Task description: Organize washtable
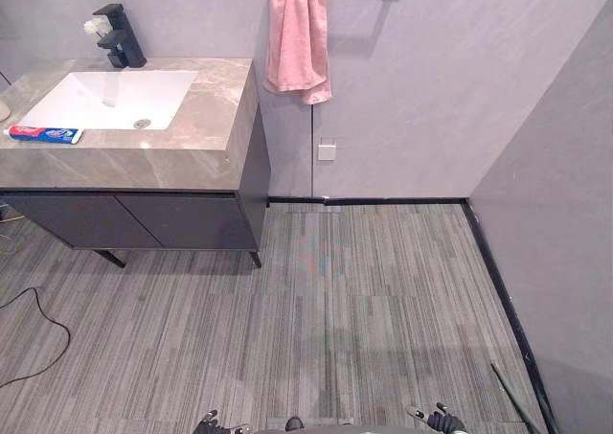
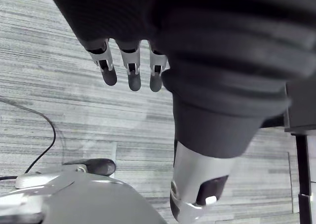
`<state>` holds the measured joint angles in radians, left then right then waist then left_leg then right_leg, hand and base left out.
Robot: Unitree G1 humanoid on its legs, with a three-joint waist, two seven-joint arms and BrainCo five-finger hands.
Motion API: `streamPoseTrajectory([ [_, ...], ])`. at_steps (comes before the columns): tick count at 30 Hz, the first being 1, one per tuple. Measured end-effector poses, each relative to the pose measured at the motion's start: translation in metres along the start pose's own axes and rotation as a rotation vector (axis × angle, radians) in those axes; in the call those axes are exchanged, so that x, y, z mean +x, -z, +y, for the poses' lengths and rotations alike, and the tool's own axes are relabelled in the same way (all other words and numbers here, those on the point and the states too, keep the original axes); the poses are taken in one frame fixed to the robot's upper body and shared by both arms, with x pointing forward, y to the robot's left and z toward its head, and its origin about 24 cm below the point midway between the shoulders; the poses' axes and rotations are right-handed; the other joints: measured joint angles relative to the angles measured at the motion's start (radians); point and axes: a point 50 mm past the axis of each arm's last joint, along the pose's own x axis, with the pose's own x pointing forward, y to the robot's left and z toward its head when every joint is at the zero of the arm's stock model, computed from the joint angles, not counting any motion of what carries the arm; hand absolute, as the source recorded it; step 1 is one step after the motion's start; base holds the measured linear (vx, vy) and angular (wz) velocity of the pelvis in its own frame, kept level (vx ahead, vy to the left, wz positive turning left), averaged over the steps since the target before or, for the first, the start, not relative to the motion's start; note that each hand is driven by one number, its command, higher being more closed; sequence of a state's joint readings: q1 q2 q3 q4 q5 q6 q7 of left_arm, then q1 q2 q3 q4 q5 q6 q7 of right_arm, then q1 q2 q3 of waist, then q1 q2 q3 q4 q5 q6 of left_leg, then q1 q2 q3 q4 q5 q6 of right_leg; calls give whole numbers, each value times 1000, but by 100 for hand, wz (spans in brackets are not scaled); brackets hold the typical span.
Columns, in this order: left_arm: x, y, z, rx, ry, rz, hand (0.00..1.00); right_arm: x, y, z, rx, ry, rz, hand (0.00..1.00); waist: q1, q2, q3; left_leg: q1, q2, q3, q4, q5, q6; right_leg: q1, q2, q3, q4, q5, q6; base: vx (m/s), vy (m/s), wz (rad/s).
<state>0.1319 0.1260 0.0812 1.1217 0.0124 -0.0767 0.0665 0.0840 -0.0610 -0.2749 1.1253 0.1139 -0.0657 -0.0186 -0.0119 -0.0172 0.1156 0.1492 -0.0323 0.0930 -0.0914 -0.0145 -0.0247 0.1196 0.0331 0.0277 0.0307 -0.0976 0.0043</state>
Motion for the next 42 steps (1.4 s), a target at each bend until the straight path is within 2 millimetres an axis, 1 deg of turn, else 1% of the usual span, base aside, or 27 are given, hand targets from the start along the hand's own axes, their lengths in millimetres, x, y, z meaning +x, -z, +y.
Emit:
streamPoseTrajectory([
  [10, 0, 0, 0, 2, 1, -1, 0, 1, 0, 0, -9, 0, 5, 0, 0, 0, 3, 3, 0, 4, 0, 0, 0, 2, 0, 0, 0, 0, 0, -30, -15, 0],
  [15, 0, 0, 0, 2, 1, -1, 0, 1, -1, 0, -10, 1, 5, 0, 0, 1, 6, 3, 1, 10, -2, 0, 0, 6, 1, 2, -23, 14, -7, -50, -23, -2],
  [22, 0, 0, -1, 5, 3, 0, 0, 1, -3, 1, -10, -1, 0, 0, 0, 4, 15, 5, 5, 26, -3, 0, 0, 14, 4, 8, -33, 18, -9, -15, -34, -4],
  [25, 1, -1, -1, 6, 3, -2, 0, 2, -4, 1, -10, -3, -4, 0, 0, 2, 29, 5, 9, 48, -3, 0, 0, 13, 9, 19, -35, 19, -10, -15, -47, -9],
  [31, 1, -2, -1, 13, 6, -4, 0, 2, -6, 2, -11, -3, -7, 0, 0, 3, 31, 1, 17, 77, -5, -1, 0, -2, 18, 38, -36, 20, -13, -16, -47, -10],
  [35, 2, -6, -2, 28, 13, -12, 0, 3, -12, 4, -13, -9, -22, 0, 1, 6, 39, -2, 23, 116, -5, -8, 2, -14, 26, 69, -37, 27, -23, -16, -39, -25],
  [36, 2, -6, -3, 34, 16, -14, 0, 3, -13, 4, -13, -10, -26, 0, 1, 9, 38, -8, 28, 127, -4, -17, 13, -23, 32, 79, -36, 28, -24, -9, -44, -27],
  [38, 2, -8, -3, 34, 15, -18, 0, 3, -13, 4, -11, -10, -29, 0, 1, 8, 38, -20, 29, 140, -3, -21, 18, -38, 34, 89, -29, 29, -24, 16, -26, -23],
  [40, 2, -9, -3, 37, 17, -20, 0, 4, -15, 5, -6, -12, -36, 0, 0, 10, 38, -31, 29, 149, -3, -27, 23, -63, 34, 94, -3, 19, -9, 40, -14, -16],
  [41, 2, -10, -4, 39, 19, -23, 0, 4, -17, 5, 0, -12, -44, 0, 0, 13, 41, -34, 29, 155, 2, -33, 31, -84, 35, 89, 34, 8, 7, 50, 9, -13],
  [42, 3, -12, -4, 38, 21, -27, 0, 4, -20, 5, 8, -11, -53, 0, 0, 17, 51, -35, 33, 158, 28, -51, 34, -111, 35, 77, 111, -17, 43, 47, 13, -10],
])
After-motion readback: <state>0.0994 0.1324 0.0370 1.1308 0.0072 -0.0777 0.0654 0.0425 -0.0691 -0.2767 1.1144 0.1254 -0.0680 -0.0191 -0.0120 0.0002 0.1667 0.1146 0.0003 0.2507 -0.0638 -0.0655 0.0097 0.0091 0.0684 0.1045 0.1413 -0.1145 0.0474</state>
